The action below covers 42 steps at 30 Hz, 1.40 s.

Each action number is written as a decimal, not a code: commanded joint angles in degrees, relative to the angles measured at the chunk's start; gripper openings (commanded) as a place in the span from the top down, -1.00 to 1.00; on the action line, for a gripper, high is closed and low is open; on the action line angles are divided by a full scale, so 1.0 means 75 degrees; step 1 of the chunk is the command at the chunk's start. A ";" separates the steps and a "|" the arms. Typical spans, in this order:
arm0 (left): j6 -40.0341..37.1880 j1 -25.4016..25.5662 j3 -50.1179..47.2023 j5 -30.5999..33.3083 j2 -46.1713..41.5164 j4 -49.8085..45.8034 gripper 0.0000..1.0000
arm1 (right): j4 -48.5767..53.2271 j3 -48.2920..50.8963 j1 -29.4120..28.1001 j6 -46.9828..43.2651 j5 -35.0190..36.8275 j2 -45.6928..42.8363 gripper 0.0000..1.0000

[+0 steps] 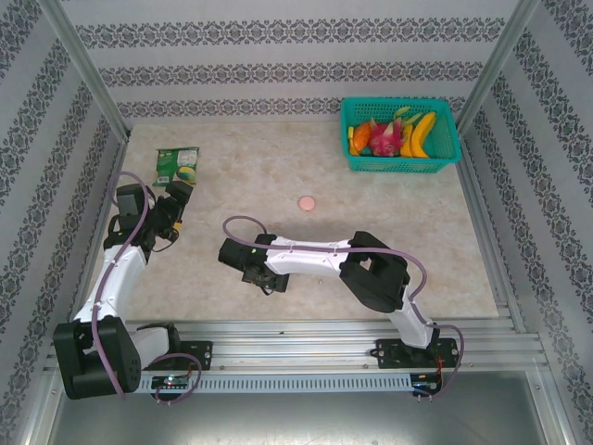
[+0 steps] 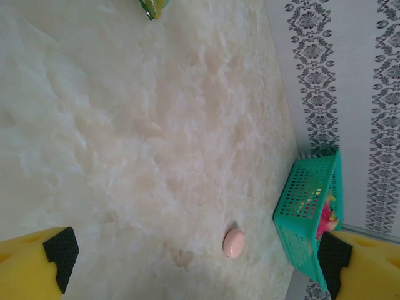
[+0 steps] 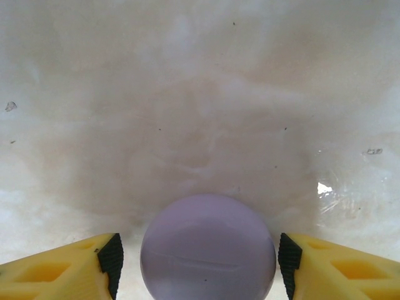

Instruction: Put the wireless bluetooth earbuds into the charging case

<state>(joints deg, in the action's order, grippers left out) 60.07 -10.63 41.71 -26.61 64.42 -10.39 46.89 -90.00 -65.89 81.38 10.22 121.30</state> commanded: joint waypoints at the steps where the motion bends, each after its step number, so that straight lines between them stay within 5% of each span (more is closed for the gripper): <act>1: 0.0195 -0.0111 -0.0133 -0.0085 -0.0117 0.0315 -1.00 | 0.0018 0.0058 -0.0027 -0.0008 -0.0057 0.0116 -0.29; 16: -0.0156 -0.0112 -0.0028 -0.0096 -0.0209 0.0189 -1.00 | -0.0064 0.0424 0.0169 -0.0467 0.0254 -0.0122 0.05; 29: -0.0694 -0.0008 0.0035 -0.0710 -0.0112 0.0702 -1.00 | -0.0223 0.0913 0.1200 -0.2550 0.1087 -0.0812 0.04; 42: -0.0853 0.0761 0.0058 -0.0708 0.0150 0.0996 -1.00 | -0.0686 0.1136 0.2073 -0.3991 0.0603 -0.0682 -0.11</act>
<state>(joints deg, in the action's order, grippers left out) 55.42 -6.02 41.36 -31.48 65.10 -5.76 41.43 -82.96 -51.03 53.98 15.57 116.71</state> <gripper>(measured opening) 0.998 0.550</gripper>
